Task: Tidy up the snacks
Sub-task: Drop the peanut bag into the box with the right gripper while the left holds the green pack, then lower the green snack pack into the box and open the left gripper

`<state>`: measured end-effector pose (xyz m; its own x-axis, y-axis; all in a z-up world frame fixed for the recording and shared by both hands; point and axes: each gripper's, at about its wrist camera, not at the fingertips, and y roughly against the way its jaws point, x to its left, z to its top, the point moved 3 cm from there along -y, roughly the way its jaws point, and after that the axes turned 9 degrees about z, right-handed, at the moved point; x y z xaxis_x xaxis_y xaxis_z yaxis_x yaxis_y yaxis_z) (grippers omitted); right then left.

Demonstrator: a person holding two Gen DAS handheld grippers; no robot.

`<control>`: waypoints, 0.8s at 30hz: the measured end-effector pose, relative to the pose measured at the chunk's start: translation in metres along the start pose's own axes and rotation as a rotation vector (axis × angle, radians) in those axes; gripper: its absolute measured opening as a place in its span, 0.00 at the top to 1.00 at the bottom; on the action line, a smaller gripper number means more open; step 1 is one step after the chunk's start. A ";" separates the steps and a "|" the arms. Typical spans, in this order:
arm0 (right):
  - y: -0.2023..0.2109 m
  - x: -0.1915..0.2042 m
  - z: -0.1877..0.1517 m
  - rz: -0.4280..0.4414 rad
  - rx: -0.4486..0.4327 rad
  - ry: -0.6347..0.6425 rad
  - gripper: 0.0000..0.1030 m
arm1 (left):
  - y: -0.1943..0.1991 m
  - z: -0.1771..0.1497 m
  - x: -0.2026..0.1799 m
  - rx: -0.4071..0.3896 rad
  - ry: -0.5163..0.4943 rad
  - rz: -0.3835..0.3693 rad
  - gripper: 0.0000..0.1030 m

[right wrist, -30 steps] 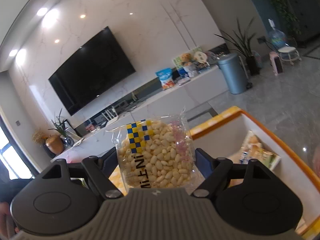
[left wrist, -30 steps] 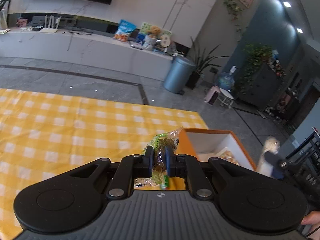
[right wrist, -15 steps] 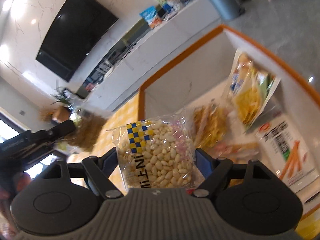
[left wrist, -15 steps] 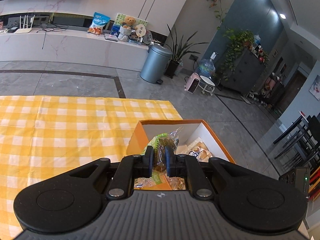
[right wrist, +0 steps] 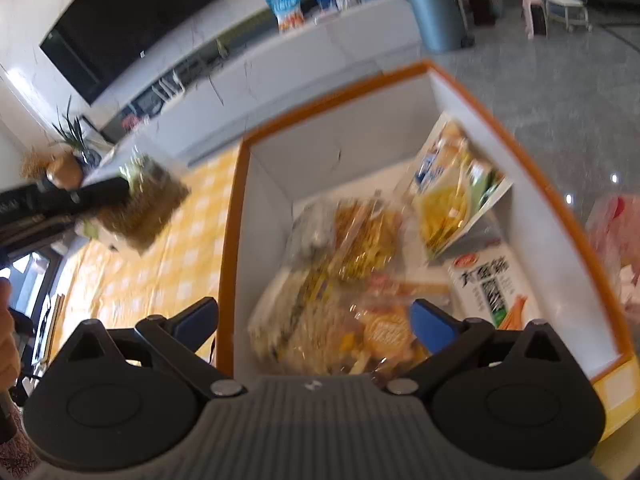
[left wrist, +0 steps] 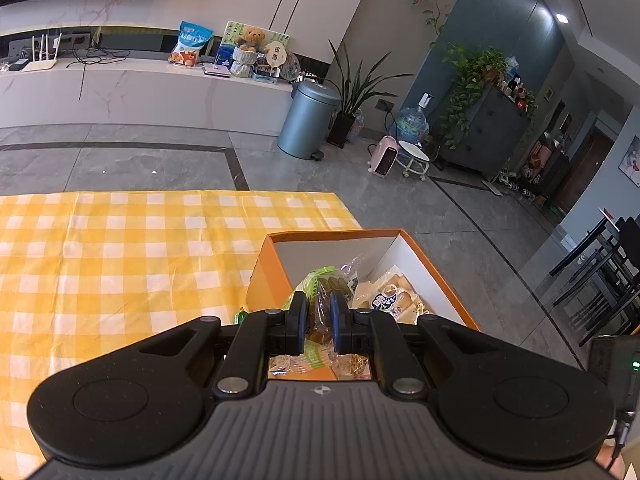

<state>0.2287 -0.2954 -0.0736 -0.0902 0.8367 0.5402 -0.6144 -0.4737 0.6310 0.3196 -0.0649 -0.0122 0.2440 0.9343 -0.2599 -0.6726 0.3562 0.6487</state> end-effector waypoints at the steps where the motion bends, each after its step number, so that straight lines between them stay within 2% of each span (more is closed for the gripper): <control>1: 0.003 0.001 0.001 0.010 -0.013 0.019 0.31 | 0.000 0.000 0.000 0.001 0.001 -0.001 0.87; 2: 0.007 0.000 0.001 0.019 -0.022 0.025 0.40 | 0.000 0.000 -0.001 0.002 0.000 -0.002 0.87; 3: 0.009 -0.003 0.002 0.029 -0.032 0.006 0.56 | 0.000 0.000 -0.001 0.003 -0.001 -0.002 0.87; 4: 0.008 -0.005 0.006 0.037 -0.049 -0.026 0.67 | -0.001 -0.001 -0.002 0.004 -0.002 -0.004 0.87; 8: 0.011 -0.011 0.014 -0.038 -0.129 -0.062 0.69 | -0.003 0.000 -0.008 0.011 -0.016 -0.009 0.87; 14: 0.009 -0.019 0.019 -0.010 -0.165 -0.080 0.69 | -0.017 0.014 -0.027 0.012 -0.044 -0.032 0.87; 17: 0.001 -0.026 0.023 -0.033 -0.151 -0.083 0.68 | -0.037 0.023 -0.043 -0.011 -0.077 -0.046 0.87; 21: -0.009 -0.035 0.025 -0.073 -0.124 -0.090 0.68 | -0.078 0.020 -0.076 -0.004 -0.255 -0.009 0.87; 24: -0.021 -0.047 0.027 -0.079 -0.088 -0.126 0.68 | -0.103 0.013 -0.089 0.031 -0.336 -0.001 0.87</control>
<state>0.2674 -0.3323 -0.0972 0.0568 0.8269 0.5595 -0.6821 -0.3771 0.6265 0.3763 -0.1844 -0.0467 0.4649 0.8853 -0.0140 -0.6515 0.3527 0.6716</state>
